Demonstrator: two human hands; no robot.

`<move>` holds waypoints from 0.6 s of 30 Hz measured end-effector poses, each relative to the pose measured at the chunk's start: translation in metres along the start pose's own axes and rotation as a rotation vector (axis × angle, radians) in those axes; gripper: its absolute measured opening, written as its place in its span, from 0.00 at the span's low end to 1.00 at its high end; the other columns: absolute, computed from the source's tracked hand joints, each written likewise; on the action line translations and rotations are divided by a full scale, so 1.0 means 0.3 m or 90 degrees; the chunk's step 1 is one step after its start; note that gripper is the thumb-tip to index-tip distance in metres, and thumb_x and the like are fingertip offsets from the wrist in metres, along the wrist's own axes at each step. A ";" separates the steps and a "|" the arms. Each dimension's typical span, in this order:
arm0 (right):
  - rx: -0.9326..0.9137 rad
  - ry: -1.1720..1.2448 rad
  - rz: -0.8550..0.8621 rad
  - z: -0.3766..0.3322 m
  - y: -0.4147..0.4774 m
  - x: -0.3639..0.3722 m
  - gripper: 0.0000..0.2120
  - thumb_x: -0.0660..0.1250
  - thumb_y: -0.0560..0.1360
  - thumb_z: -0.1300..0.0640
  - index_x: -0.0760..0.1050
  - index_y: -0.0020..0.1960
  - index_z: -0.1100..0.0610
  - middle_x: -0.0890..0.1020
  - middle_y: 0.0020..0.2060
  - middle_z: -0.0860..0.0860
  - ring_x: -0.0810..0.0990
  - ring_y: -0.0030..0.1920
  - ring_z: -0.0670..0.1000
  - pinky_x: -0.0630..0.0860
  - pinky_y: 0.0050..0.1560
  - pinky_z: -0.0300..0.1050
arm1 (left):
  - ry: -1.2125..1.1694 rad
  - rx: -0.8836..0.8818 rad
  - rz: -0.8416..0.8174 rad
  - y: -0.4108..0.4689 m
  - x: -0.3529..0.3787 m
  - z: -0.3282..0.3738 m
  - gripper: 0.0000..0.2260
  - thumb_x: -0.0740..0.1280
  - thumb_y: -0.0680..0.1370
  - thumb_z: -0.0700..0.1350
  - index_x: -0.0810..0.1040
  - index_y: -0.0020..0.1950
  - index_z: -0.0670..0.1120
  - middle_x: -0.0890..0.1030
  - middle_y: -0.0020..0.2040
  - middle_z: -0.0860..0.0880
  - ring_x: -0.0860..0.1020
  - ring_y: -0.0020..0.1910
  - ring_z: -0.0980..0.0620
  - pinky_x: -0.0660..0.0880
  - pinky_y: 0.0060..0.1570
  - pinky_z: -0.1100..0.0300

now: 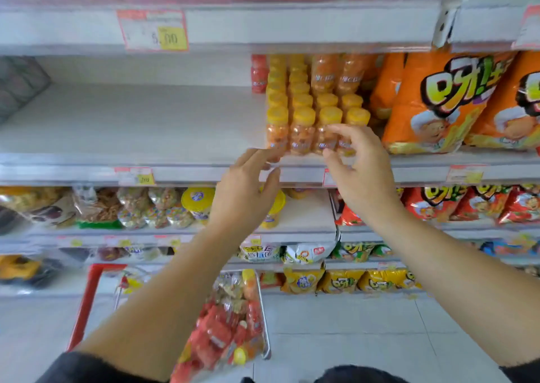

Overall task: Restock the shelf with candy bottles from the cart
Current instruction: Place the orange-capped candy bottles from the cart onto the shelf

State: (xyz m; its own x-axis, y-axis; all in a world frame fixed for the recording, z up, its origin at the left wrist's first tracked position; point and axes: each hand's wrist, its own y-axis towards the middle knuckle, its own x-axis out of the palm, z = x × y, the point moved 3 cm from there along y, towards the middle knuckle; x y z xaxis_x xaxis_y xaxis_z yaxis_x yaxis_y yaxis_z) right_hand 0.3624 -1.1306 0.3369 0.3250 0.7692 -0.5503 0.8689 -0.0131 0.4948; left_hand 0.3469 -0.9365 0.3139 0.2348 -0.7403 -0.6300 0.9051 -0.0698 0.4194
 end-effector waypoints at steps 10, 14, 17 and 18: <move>0.254 -0.009 -0.520 0.106 -0.521 0.610 0.07 0.70 0.76 0.58 0.80 0.53 0.51 0.81 0.43 0.41 0.80 0.44 0.40 0.73 0.46 0.34 | 0.057 -0.408 -0.172 -0.566 -0.133 -0.633 0.10 0.66 0.80 0.45 0.79 0.60 0.55 0.82 0.49 0.60 0.79 0.44 0.60 0.78 0.45 0.60; 0.321 -0.121 -0.718 0.213 -0.694 0.818 0.13 0.70 0.76 0.52 0.79 0.60 0.52 0.79 0.45 0.43 0.80 0.48 0.46 0.76 0.49 0.43 | 0.059 -0.562 -0.240 -0.803 -0.152 -0.876 0.09 0.66 0.78 0.47 0.80 0.56 0.57 0.83 0.48 0.56 0.81 0.44 0.55 0.80 0.49 0.55; 0.340 -0.174 -0.797 0.258 -0.799 0.943 0.16 0.70 0.76 0.49 0.77 0.61 0.52 0.80 0.50 0.46 0.79 0.49 0.48 0.75 0.48 0.43 | 0.087 -0.605 -0.295 -0.933 -0.142 -1.022 0.12 0.64 0.76 0.47 0.80 0.57 0.57 0.83 0.50 0.54 0.82 0.47 0.50 0.79 0.51 0.51; 0.340 -0.186 -0.814 0.267 -0.830 0.986 0.16 0.69 0.76 0.49 0.76 0.62 0.51 0.81 0.53 0.47 0.79 0.50 0.48 0.75 0.50 0.42 | 0.101 -0.611 -0.319 -0.962 -0.132 -1.058 0.12 0.64 0.76 0.46 0.80 0.58 0.56 0.83 0.51 0.53 0.81 0.48 0.50 0.79 0.52 0.51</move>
State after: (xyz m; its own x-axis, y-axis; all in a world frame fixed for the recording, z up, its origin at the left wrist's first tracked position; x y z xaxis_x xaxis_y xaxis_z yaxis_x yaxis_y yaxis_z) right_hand 0.2720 -0.9511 -0.0029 -0.7747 0.2775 -0.5681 0.6315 0.2938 -0.7176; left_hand 0.1889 -0.6747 0.0105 -0.2563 -0.6738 -0.6930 0.7938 0.2623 -0.5487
